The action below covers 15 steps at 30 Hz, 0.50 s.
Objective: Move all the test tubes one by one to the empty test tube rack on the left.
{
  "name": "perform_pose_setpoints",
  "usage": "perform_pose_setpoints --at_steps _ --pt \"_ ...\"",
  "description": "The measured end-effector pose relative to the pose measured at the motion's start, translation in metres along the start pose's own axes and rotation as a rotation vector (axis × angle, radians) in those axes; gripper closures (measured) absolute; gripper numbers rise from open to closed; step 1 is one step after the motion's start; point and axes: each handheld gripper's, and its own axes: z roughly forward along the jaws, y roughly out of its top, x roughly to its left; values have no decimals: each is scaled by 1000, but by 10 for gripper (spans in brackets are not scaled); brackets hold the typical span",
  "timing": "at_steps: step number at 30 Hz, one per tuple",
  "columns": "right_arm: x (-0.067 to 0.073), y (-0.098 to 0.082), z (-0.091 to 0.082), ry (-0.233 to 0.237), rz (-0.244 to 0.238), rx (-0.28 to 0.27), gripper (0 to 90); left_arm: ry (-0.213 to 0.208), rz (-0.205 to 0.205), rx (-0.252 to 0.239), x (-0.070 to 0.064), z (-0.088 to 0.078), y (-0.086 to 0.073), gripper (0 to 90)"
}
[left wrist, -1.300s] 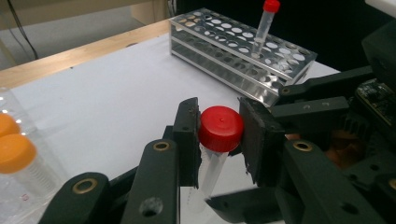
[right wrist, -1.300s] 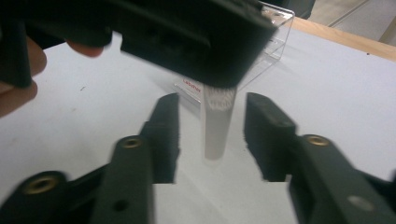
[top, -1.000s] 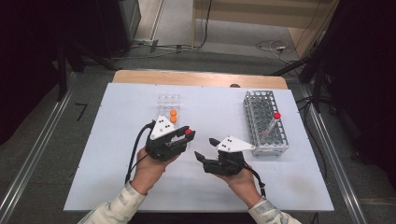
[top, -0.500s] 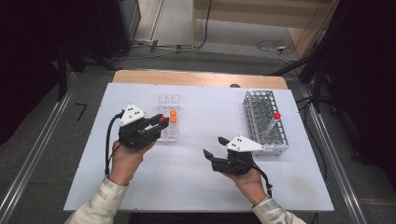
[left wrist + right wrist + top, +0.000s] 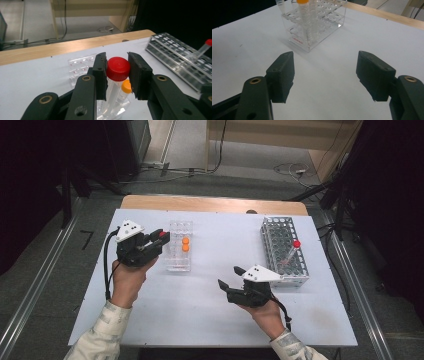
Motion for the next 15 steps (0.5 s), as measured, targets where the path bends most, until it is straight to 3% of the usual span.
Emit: perform_pose_setpoints --at_steps 4,15 --pt "0 0 0 0 2 0 296 7 -15 -10 5 8 4 691" --pt "-2 0 -1 -2 9 -4 300 43 5 -10 7 25 7 691"
